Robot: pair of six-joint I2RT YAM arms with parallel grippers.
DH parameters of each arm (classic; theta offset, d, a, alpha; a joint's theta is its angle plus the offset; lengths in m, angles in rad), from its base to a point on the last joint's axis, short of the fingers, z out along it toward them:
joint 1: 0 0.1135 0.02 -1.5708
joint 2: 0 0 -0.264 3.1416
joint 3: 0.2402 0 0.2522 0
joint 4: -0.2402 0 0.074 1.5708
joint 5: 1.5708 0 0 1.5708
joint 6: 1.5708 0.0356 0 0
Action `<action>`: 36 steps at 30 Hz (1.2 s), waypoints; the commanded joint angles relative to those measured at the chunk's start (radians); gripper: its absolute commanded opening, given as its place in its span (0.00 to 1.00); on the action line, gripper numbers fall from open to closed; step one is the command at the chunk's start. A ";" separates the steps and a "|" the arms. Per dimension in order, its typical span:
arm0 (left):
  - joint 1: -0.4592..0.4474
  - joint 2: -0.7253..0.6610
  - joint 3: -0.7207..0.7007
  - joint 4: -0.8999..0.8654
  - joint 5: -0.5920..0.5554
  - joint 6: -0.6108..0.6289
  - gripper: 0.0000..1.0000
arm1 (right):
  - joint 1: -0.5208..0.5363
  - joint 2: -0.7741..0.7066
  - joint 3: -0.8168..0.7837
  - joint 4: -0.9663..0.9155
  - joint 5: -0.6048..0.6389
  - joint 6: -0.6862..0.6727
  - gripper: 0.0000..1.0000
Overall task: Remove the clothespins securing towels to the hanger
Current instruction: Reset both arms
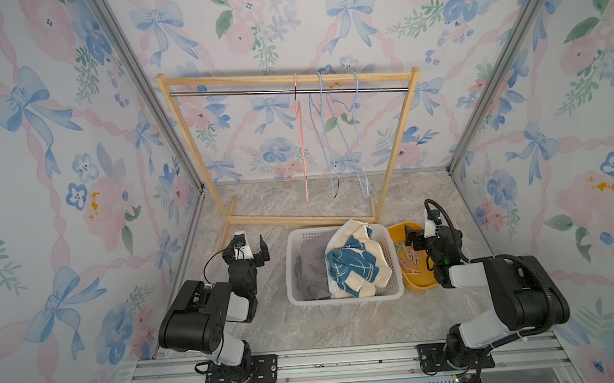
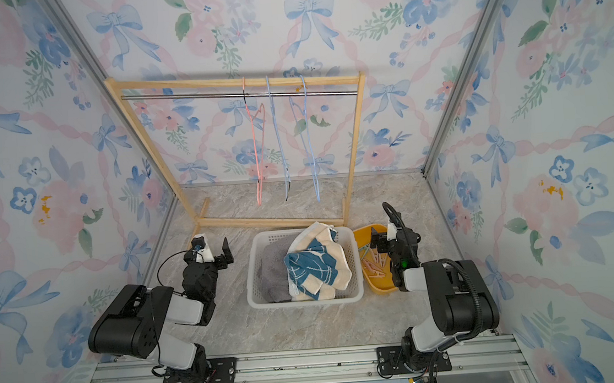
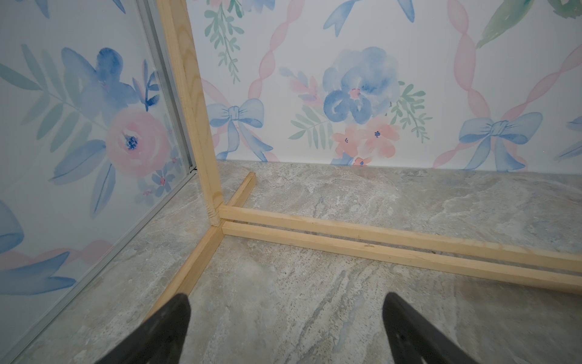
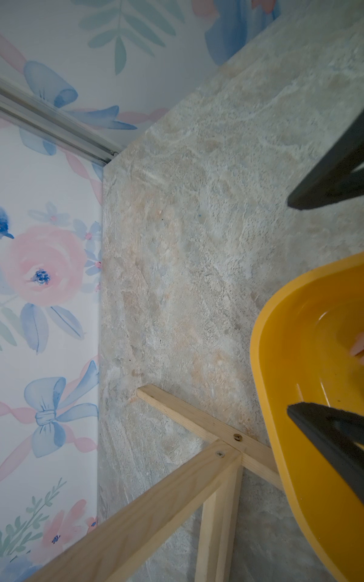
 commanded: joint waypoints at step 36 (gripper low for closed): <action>0.016 0.011 0.015 -0.015 0.027 0.008 0.98 | 0.004 0.004 0.013 -0.013 0.010 0.015 0.97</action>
